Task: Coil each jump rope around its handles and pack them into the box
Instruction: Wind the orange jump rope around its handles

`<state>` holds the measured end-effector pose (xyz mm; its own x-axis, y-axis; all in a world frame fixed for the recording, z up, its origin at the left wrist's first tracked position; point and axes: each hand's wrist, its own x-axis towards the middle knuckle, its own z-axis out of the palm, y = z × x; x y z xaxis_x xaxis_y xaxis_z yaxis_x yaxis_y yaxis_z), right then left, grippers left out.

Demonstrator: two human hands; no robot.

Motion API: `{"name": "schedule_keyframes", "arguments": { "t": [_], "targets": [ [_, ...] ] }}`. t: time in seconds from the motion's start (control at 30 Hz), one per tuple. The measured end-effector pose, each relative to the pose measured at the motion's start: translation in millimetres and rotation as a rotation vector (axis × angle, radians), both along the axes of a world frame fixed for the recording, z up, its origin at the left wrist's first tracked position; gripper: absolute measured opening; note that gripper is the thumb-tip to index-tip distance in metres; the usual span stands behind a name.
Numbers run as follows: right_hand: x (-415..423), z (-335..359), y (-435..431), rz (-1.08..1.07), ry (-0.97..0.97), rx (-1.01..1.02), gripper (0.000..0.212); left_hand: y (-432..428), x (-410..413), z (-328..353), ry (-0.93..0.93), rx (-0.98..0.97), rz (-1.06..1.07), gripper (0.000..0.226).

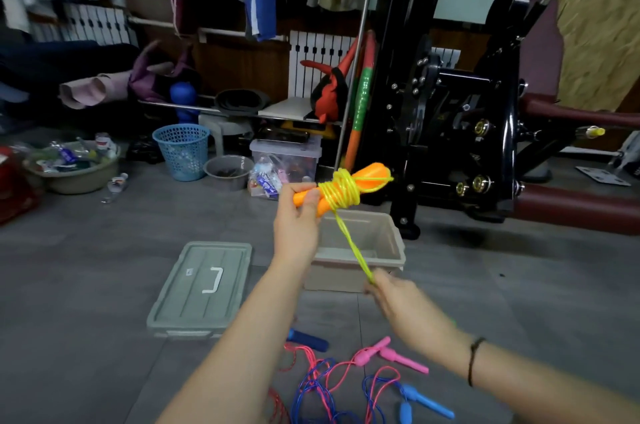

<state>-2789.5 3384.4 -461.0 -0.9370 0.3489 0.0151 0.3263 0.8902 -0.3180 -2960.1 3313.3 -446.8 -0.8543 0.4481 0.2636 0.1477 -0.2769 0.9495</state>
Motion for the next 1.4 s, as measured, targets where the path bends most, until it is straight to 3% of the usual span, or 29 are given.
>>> {"name": "schedule_keyframes", "arguments": {
  "t": [0.1, 0.17, 0.27, 0.33, 0.43, 0.53, 0.6, 0.73, 0.83, 0.9, 0.97, 1.1, 1.17, 1.3, 1.4],
  "targets": [
    [-1.5, 31.9, -35.6, 0.018, -0.100, 0.181, 0.018, -0.8, -9.5, -15.0, 0.426, -0.342, 0.022, 0.005],
    [-6.1, 70.0, -33.1, -0.008, -0.083, 0.438, 0.023, 3.2, -2.3, -15.8, 0.621, -0.464, -0.052, 0.005],
    [-3.7, 113.1, -3.2, 0.068, -0.100, 0.723, 0.027, 3.6, 6.4, -15.1, 0.724, -0.486, -0.125, 0.002],
    [-2.4, 136.7, 16.3, 0.112, -0.159, 0.711, 0.030, 3.2, 12.2, -15.6, 0.777, -0.417, -0.210, 0.004],
    [-12.1, 160.8, 52.6, 0.217, -0.190, 0.419, 0.025, 0.2, 30.2, -5.9, 0.855, -0.368, -0.322, 0.003],
    [-11.6, 159.2, 85.1, 0.229, -0.168, -0.025, 0.021, -5.1, 45.7, 4.1, 0.805, -0.259, -0.353, 0.006],
    [-7.8, 139.1, 90.4, 0.155, -0.079, -0.471, 0.022, -9.2, 52.3, 9.5, 0.748, -0.147, -0.364, 0.010],
    [-2.3, 92.4, 78.3, 0.002, 0.007, -1.384, 0.019, -14.1, 52.3, 14.0, 0.822, -0.018, -0.422, 0.011],
    [2.9, 81.9, 56.9, -0.015, 0.069, -1.615, 0.029, -15.1, 44.1, 18.7, 0.823, 0.054, -0.379, 0.011],
    [2.5, 81.7, 44.9, -0.047, 0.213, -1.577, 0.025, -11.6, 43.6, 19.2, 0.762, 0.089, -0.275, 0.010],
    [-3.6, 76.3, 34.9, -0.114, 0.408, -1.389, 0.016, -5.3, 48.9, 17.8, 0.598, 0.098, -0.178, 0.007],
    [-19.9, 52.1, 20.1, -0.260, 0.602, -0.469, 0.016, 12.9, 64.4, 11.1, 0.140, -0.063, 0.078, 0.011],
    [-23.8, 41.8, 10.0, -0.353, 0.626, -0.161, 0.011, 18.7, 72.7, 13.5, -0.106, 0.009, 0.010, 0.016],
    [-26.4, 33.1, -2.9, -0.349, 0.722, -0.064, 0.009, 21.9, 68.2, 20.4, -0.466, 0.215, -0.192, 0.039],
    [-27.6, 35.6, 1.2, -0.335, 0.671, -0.093, 0.014, 22.1, 54.3, 21.8, -0.433, 0.175, -0.203, 0.035]
  ]
}}
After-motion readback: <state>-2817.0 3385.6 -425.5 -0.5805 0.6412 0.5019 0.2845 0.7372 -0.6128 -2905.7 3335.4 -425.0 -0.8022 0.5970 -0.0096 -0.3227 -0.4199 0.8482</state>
